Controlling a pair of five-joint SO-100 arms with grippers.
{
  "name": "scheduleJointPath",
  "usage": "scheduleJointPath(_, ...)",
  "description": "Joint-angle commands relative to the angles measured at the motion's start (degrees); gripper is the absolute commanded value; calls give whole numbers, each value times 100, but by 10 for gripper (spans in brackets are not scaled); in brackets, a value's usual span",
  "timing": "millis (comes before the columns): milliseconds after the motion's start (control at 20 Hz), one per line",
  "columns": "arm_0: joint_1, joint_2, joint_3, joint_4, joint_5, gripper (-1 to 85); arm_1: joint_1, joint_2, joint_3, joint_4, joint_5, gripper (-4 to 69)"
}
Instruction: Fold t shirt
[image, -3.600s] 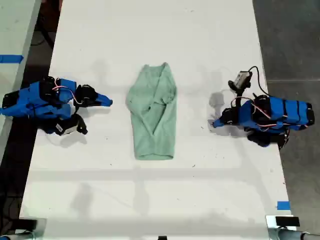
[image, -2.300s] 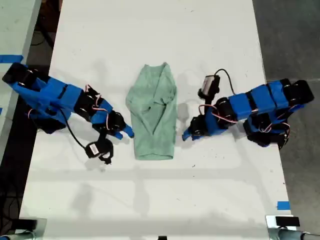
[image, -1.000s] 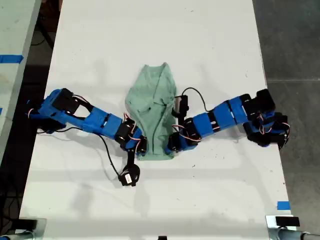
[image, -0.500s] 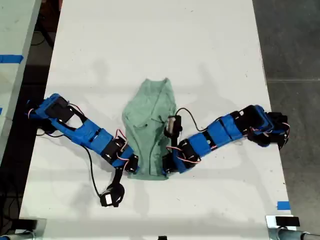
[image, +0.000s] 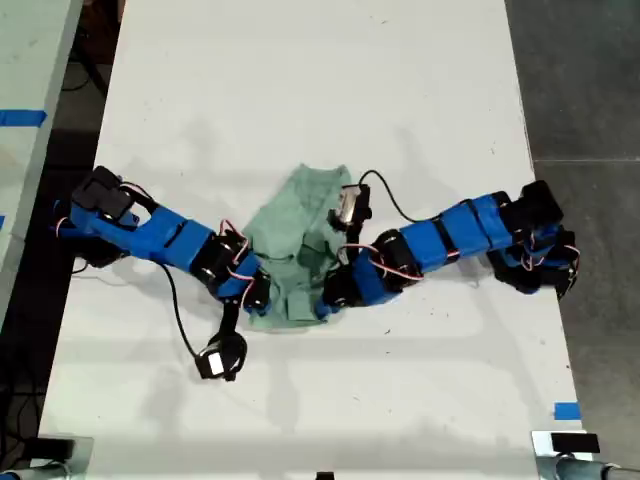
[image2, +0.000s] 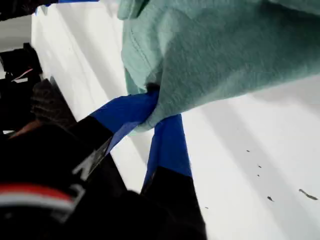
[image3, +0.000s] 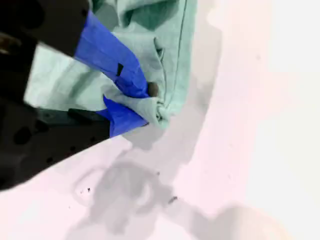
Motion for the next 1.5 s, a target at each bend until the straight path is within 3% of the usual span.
scheduleJointPath(0,-826,642,-176,88,571,-1,562,835,44,220,-193,-15)
scheduleJointPath(400,-3138,773,-167,88,1775,-1,2268,1468,624,1002,-756,-15)
scheduleJointPath(700,-4395,483,-272,-703,2487,-1,3437,1380,1063,905,-1591,-17)
scheduleJointPath(750,-4535,352,-299,-809,2514,54,3639,1318,1187,896,-1591,51)
scheduleJointPath(800,-4667,202,-299,-870,2522,114,3823,1248,1283,861,-1600,221)
scheduleJointPath(900,-4904,-149,-325,-914,2681,154,4122,1037,1292,958,-1898,413)
scheduleJointPath(950,-5010,-255,-334,-914,2874,210,4245,1002,1274,1055,-2127,445)
scheduleJointPath(1250,-5590,905,-457,53,3533,192,4834,2013,1389,2118,-2399,402)
scheduleJointPath(1300,-5695,1380,-457,246,3568,136,4948,2364,1521,2347,-2373,400)
scheduleJointPath(1350,-5774,1951,-396,404,3577,1,5062,2821,1714,2549,-2338,389)
scheduleJointPath(1450,-5810,3313,-18,466,3586,0,5186,4104,2426,2856,-2101,0)
